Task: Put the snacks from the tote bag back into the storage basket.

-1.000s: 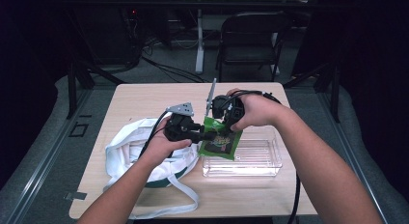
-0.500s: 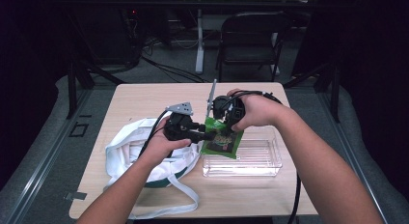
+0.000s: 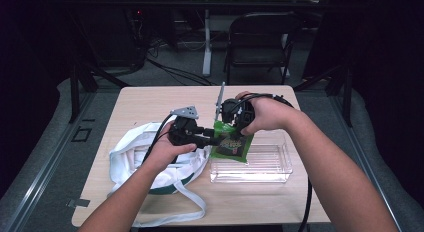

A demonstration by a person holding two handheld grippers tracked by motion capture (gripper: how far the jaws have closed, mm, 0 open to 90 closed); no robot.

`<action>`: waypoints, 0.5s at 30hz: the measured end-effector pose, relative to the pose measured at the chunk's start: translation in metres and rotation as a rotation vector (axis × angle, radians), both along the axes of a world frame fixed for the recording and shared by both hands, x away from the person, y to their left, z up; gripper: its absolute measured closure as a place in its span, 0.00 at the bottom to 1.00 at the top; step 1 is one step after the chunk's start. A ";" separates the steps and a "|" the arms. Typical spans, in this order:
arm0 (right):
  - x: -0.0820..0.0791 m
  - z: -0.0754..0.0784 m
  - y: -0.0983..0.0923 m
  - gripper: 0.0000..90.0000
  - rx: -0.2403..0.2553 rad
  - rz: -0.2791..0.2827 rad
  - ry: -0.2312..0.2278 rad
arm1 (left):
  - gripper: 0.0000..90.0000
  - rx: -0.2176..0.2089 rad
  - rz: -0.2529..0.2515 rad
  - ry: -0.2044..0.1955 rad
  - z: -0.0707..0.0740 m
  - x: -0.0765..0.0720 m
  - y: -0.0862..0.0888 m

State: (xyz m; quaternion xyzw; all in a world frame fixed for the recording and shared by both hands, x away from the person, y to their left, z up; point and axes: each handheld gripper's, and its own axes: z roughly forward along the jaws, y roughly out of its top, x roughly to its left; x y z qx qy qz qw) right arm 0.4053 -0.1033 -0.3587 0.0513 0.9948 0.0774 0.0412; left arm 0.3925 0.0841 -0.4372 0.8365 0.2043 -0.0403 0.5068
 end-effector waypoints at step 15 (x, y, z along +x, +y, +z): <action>0.006 -0.002 -0.004 0.83 -0.012 -0.014 -0.012 | 0.63 0.025 0.037 0.000 0.001 0.001 0.013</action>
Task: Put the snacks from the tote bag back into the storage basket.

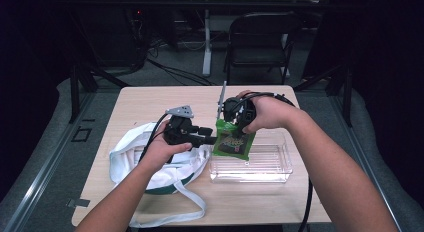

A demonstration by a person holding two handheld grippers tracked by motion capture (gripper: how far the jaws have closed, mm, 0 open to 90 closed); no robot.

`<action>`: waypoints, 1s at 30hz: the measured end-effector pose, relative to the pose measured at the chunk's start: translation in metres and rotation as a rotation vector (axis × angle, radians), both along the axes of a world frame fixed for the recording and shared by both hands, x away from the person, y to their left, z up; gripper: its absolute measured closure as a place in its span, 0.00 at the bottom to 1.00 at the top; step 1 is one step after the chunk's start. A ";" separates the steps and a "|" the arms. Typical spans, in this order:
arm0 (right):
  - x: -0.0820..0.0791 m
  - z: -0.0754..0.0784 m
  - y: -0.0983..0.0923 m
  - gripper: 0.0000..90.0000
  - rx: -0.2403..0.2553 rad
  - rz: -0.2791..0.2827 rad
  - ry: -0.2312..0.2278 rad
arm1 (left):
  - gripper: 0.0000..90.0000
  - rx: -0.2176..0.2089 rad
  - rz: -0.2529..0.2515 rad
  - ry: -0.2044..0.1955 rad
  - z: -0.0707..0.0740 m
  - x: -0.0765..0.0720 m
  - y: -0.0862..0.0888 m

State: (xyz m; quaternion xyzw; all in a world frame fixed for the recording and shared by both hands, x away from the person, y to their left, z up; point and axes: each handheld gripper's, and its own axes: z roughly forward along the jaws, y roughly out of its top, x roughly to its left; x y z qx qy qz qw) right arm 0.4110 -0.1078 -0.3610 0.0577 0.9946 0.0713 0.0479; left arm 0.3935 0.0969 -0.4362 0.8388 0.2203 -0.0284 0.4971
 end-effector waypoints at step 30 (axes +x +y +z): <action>0.012 -0.016 -0.007 0.83 -0.043 0.028 -0.110 | 0.59 0.046 0.186 0.020 -0.016 0.001 0.052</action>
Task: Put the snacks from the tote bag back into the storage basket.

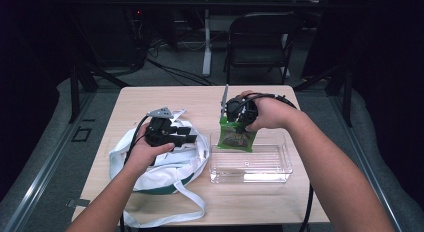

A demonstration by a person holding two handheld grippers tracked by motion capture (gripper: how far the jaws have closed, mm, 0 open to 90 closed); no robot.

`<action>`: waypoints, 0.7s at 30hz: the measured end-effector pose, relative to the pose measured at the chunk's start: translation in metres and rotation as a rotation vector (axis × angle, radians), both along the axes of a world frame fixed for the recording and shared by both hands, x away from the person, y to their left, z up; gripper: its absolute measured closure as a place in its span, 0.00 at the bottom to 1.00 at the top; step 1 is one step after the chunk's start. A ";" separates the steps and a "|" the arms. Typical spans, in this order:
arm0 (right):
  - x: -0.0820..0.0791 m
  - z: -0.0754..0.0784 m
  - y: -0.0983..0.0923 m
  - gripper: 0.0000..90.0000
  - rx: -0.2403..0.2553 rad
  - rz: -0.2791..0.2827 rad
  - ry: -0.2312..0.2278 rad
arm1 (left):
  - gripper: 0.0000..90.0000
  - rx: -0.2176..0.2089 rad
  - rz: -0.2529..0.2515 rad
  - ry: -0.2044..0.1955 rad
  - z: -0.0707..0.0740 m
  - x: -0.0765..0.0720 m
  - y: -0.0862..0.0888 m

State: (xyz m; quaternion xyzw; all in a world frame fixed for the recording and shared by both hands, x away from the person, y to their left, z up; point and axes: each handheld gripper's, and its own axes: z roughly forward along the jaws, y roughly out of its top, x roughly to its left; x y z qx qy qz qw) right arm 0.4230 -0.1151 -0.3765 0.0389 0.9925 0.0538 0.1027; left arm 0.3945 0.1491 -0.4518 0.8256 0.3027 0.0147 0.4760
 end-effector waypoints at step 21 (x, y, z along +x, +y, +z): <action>0.006 -0.026 0.008 0.83 -0.026 0.057 -0.041 | 0.59 0.011 0.052 -0.006 -0.009 -0.007 0.025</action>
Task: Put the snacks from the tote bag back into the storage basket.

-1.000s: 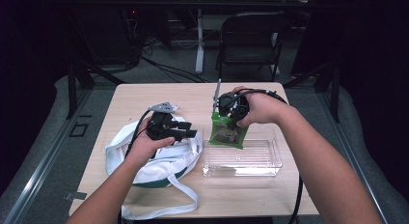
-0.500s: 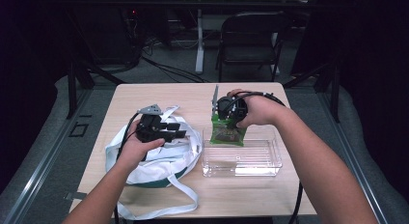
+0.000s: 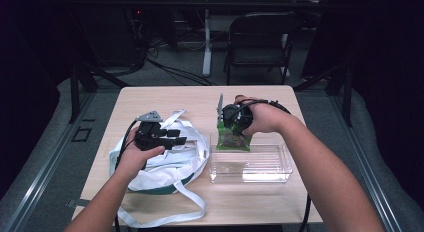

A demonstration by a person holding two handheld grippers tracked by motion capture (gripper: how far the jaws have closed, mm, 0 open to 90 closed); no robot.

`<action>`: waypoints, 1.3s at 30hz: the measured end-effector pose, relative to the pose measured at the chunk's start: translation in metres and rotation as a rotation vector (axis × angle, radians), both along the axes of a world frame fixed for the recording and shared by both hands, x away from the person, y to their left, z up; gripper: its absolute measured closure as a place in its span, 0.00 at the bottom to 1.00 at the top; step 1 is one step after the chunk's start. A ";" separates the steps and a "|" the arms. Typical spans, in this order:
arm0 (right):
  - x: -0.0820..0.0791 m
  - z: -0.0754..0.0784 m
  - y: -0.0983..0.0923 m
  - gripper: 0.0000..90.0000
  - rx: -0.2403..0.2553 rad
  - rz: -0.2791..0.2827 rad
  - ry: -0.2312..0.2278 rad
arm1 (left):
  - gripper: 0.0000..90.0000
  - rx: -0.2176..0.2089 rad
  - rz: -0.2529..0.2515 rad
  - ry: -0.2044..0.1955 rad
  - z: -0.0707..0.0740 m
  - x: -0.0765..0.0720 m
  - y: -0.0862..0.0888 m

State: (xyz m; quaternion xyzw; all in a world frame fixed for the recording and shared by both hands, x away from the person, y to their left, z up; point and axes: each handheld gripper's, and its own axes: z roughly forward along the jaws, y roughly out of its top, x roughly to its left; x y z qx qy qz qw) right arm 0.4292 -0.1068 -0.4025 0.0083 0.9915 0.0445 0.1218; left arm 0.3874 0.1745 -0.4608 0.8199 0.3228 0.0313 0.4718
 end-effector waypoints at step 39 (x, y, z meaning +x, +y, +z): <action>0.033 -0.049 0.016 0.81 -0.004 0.033 -0.026 | 0.60 -0.009 0.035 0.032 -0.011 -0.002 0.015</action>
